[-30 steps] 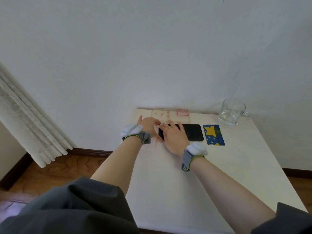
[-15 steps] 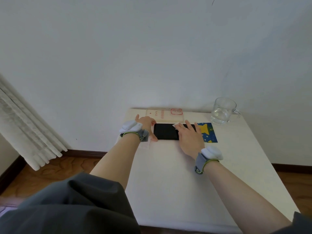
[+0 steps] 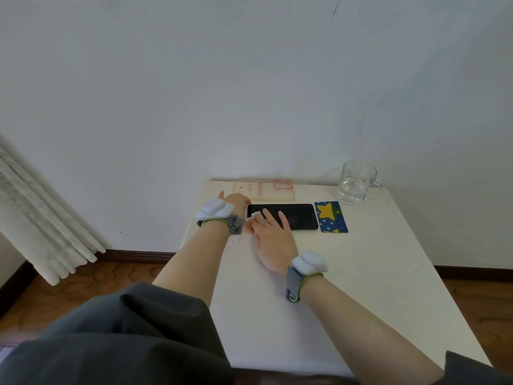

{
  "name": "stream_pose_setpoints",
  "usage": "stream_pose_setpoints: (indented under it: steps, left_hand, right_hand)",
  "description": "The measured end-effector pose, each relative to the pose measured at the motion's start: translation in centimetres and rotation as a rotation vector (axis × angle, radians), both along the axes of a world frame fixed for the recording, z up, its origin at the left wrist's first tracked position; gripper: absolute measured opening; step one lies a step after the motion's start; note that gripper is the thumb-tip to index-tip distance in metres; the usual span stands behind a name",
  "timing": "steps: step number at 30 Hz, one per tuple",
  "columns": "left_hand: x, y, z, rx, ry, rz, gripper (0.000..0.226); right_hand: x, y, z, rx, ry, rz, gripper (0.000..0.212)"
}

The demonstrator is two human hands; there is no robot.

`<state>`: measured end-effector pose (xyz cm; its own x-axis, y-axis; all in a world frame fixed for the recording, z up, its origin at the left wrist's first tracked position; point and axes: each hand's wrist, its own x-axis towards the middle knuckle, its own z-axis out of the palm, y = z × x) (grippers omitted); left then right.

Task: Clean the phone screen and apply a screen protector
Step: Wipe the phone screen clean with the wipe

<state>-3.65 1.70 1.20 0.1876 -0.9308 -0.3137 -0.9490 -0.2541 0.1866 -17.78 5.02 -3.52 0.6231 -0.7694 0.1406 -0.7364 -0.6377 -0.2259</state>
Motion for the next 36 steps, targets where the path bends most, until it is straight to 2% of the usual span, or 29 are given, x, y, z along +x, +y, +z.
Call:
stream_pose_setpoints:
  steps: [1, 2, 5, 12, 15, 19, 22, 26, 29, 36]
  left_hand:
    - [0.0, 0.0, -0.1, -0.003, -0.005, 0.001, 0.073]
    - [0.1, 0.0, -0.1, -0.007, 0.006, 0.003, 0.074]
    - [0.3, 0.3, 0.0, -0.021, 0.042, -0.009, 0.078]
    - [-0.1, 0.2, -0.2, 0.002, 0.056, 0.006, 0.07]
    - [-0.3, 0.2, 0.2, 0.021, 0.029, -0.005, 0.068]
    - [0.0, 0.1, -0.6, -0.012, 0.058, 0.012, 0.065]
    - [0.1, 0.0, -1.0, -0.052, 0.027, 0.022, 0.062]
    - [0.0, 0.6, -0.1, -0.034, 0.052, 0.008, 0.075]
    - [0.1, 0.7, -0.2, -0.008, 0.056, 0.016, 0.076]
    - [0.1, 0.7, -0.4, -0.038, 0.078, 0.026, 0.073]
  right_hand:
    - [-0.1, 0.2, -0.1, -0.015, -0.005, 0.012, 0.075]
    - [-0.5, 0.1, 0.0, -0.03, 0.0, 0.007, 0.074]
    - [-2.9, -1.2, 0.3, -0.018, 0.08, -0.078, 0.048]
    - [-7.8, -2.7, 1.0, 0.045, 0.182, -0.371, 0.051]
    - [-5.8, -1.9, 0.7, 0.01, 0.132, -0.311, 0.052]
    - [-1.5, 0.3, 0.3, 0.008, 0.035, -0.076, 0.067]
    - [-0.8, 0.7, 0.3, 0.005, 0.062, -0.01, 0.045]
    - [-4.0, 0.2, 1.0, -0.039, 0.107, -0.088, 0.046]
    - [-7.0, -0.8, 1.7, 0.0, 0.186, -0.179, 0.053]
    - [-10.4, -1.6, 1.1, 0.007, 0.161, -0.315, 0.051]
